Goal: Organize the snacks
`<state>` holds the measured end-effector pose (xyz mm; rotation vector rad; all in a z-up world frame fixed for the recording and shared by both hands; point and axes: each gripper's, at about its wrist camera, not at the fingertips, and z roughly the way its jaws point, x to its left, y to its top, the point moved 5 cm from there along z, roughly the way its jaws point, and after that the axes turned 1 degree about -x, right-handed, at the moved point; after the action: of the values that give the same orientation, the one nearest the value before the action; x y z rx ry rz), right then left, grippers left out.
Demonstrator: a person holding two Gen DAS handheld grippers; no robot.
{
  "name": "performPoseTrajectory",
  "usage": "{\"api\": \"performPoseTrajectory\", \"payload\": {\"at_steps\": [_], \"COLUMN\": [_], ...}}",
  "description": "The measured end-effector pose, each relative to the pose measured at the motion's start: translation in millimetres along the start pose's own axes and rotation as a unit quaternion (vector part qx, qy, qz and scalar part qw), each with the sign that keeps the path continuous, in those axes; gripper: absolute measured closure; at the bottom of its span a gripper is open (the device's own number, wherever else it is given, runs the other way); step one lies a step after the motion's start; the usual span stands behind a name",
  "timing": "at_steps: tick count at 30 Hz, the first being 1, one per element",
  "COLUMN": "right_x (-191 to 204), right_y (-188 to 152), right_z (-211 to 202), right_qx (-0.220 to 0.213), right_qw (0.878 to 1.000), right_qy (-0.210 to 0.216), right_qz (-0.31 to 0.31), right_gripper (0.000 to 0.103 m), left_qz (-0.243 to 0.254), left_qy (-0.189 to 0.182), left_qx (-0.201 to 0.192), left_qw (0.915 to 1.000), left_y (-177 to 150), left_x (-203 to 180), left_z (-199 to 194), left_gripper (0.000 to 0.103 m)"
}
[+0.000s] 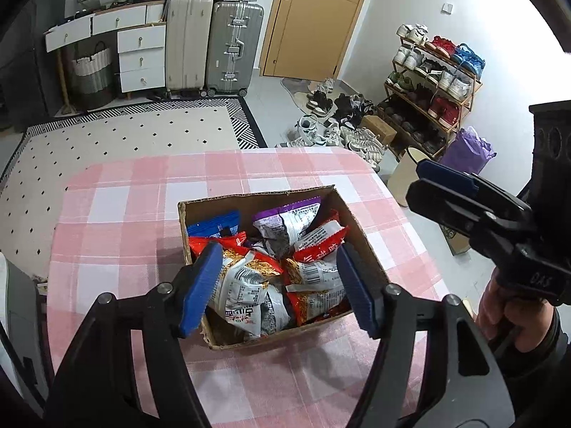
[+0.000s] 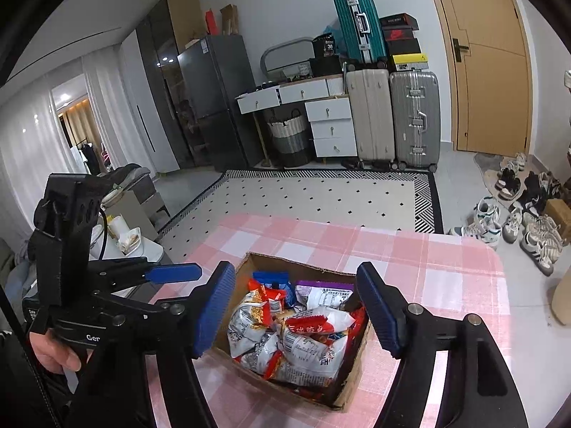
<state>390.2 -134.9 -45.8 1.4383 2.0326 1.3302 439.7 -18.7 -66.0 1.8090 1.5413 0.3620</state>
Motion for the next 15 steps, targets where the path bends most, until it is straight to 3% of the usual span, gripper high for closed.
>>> {"api": "performPoseTrajectory", "payload": {"at_steps": [2,5,15], "right_x": [4,8,25], "right_y": [0,2,-8], "right_z": [-8,-21,-85], "right_qx": [-0.006,-0.013,-0.053], "right_qw": [1.0,1.0,0.998], "right_qy": [-0.001,-0.004,-0.022], "right_qz": [-0.001,-0.003,-0.02], "right_gripper": [0.028,0.013,0.005], "left_qz": [0.004,0.012,0.032], "left_qy": [0.006,0.015,0.032], "left_qx": [-0.007,-0.022,-0.069], "left_qw": [0.9999,0.9996,0.9966], "left_y": [-1,-4,-22], "left_x": [-2,-8,-36], "left_z": [-8,-22,-87], "left_gripper": [0.034,0.032,0.023]}}
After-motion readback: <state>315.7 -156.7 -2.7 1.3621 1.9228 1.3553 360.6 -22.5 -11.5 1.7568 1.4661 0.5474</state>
